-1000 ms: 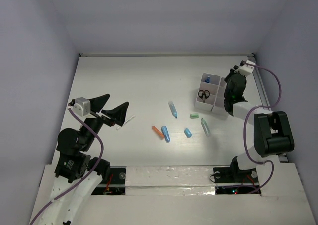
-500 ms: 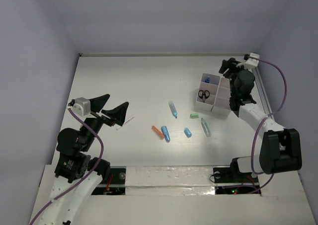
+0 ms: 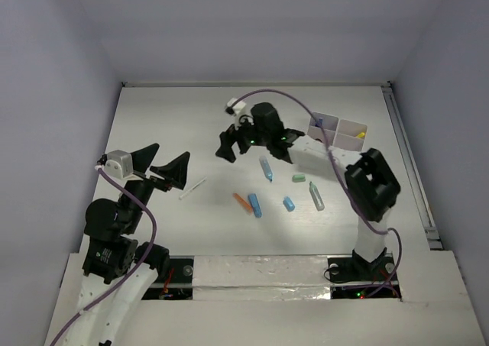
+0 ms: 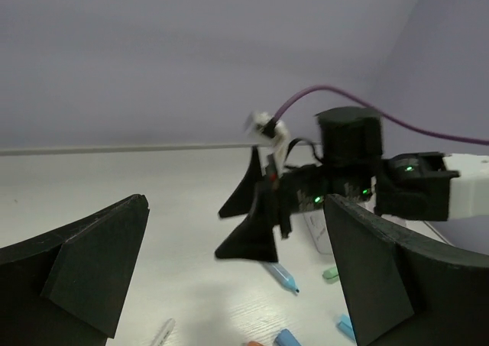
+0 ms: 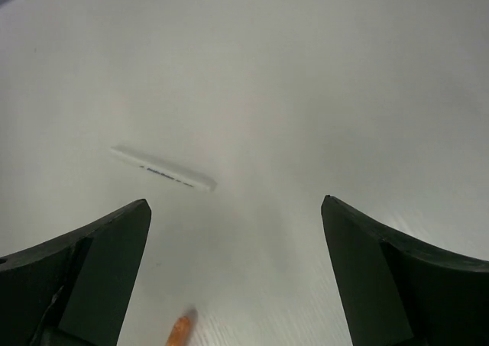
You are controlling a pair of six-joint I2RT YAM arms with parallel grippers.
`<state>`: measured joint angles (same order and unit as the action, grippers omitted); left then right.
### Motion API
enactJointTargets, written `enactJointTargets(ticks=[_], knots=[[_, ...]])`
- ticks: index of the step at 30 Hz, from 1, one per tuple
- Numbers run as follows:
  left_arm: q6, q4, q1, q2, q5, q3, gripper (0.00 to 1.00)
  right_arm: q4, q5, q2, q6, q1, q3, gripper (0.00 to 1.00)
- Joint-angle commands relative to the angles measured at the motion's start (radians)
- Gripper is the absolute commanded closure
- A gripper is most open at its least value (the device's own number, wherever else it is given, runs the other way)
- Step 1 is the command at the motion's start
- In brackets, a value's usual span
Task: Sort the stationery into containers
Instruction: Pick up the pen from the center of the board.
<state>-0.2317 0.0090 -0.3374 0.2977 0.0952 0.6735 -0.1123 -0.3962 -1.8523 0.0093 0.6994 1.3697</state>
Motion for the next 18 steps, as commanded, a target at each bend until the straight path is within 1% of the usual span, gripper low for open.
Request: enactJointTargets(ticks=[1,2,3,4,6,7,10,11,17,18], knots=[[0.014,0.026,0.012,-0.009,-0.025,0.041,0.01,0.211,-0.101,-0.115,-0.107,0.07,0.173,0.0],[0.014,0.025,0.012,-0.011,-0.028,0.043,0.01,0.239,-0.098,-0.184,-0.121,0.106,0.213,0.0],[0.014,0.025,0.021,-0.012,-0.029,0.043,0.01,0.267,-0.09,-0.217,-0.133,0.123,0.251,0.0],[0.014,0.025,0.021,-0.012,-0.031,0.043,0.01,0.327,-0.084,-0.249,-0.165,0.139,0.329,0.0],[0.015,0.026,0.021,-0.012,-0.029,0.041,0.01,0.374,-0.043,-0.329,-0.201,0.191,0.399,0.0],[0.014,0.026,0.021,-0.009,-0.025,0.04,0.01,0.414,-0.029,-0.35,-0.242,0.207,0.454,0.0],[0.014,0.028,0.021,-0.011,-0.022,0.041,0.01,0.502,-0.003,-0.428,-0.285,0.241,0.54,0.0],[0.015,0.026,0.021,-0.014,-0.022,0.041,0.01,0.52,0.006,-0.449,-0.308,0.255,0.593,0.0],[0.015,0.025,0.021,-0.022,-0.026,0.041,0.01,0.614,0.031,-0.564,-0.382,0.313,0.709,0.0],[0.015,0.025,0.021,-0.022,-0.025,0.041,0.01,0.629,0.033,-0.579,-0.387,0.327,0.75,0.0]])
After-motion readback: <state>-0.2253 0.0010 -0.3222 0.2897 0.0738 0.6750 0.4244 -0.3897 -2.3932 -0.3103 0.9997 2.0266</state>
